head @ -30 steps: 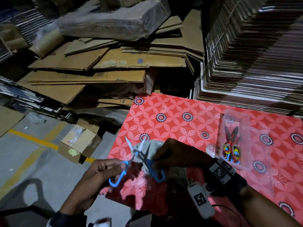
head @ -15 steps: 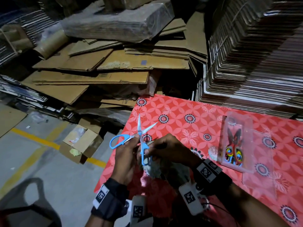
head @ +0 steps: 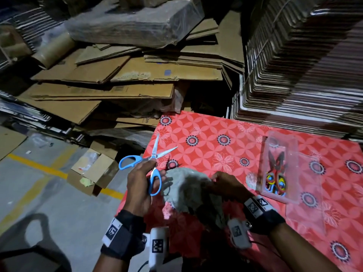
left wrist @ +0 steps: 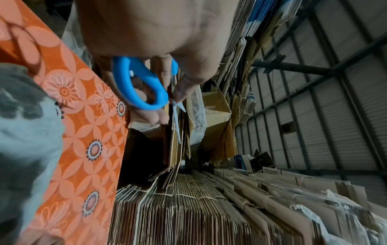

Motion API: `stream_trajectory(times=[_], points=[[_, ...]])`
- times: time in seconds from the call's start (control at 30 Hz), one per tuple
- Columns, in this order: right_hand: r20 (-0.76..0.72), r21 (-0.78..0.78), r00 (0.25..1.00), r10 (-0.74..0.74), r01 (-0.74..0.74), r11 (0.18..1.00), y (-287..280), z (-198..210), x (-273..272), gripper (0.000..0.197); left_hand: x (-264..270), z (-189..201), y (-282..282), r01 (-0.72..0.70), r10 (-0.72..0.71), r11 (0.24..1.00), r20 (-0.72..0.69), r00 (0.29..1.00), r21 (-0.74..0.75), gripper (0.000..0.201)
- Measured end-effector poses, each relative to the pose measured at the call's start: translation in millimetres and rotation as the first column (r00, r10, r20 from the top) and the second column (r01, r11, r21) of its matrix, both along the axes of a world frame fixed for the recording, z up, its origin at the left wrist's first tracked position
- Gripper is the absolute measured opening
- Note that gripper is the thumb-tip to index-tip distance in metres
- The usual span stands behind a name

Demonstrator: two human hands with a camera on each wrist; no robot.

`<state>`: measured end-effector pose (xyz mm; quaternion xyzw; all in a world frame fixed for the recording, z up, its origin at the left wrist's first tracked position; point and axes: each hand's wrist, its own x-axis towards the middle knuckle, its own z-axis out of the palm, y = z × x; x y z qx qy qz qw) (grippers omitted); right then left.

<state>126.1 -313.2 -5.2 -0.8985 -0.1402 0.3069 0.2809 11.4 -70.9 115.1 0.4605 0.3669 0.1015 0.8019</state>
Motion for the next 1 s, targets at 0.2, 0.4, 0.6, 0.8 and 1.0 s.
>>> stream_trajectory(times=[0.2, 0.4, 0.6, 0.8, 1.0], points=[[0.016, 0.152, 0.999, 0.046, -0.048, 0.987, -17, 10, 11, 0.040, 3, 6, -11, 0.084, -0.086, 0.996, 0.035, 0.996, 0.039, 0.003], [0.095, 0.534, 0.930, -0.356, 0.254, 0.807, -29, 42, 14, 0.027, 7, 12, -17, 0.132, -0.145, 0.976, 0.062, 0.987, 0.173, 0.005], [0.019, 0.744, 0.816, -0.577, 0.374, 0.554, -22, 96, -2, 0.015, 13, 13, -31, 0.122, -0.169, 0.947, 0.140, 0.975, 0.297, 0.009], [-0.046, 0.869, 0.873, -0.486, 0.275, 0.411, 2, 144, -29, 0.020, 23, 15, -47, 0.032, -0.146, 0.886, 0.212, 0.966, 0.462, 0.009], [0.341, 0.736, 0.893, -0.295, -0.059, 0.674, 19, 140, -35, 0.041, 24, 23, -49, -0.031, -0.165, 0.808, 0.275, 0.947, 0.589, 0.012]])
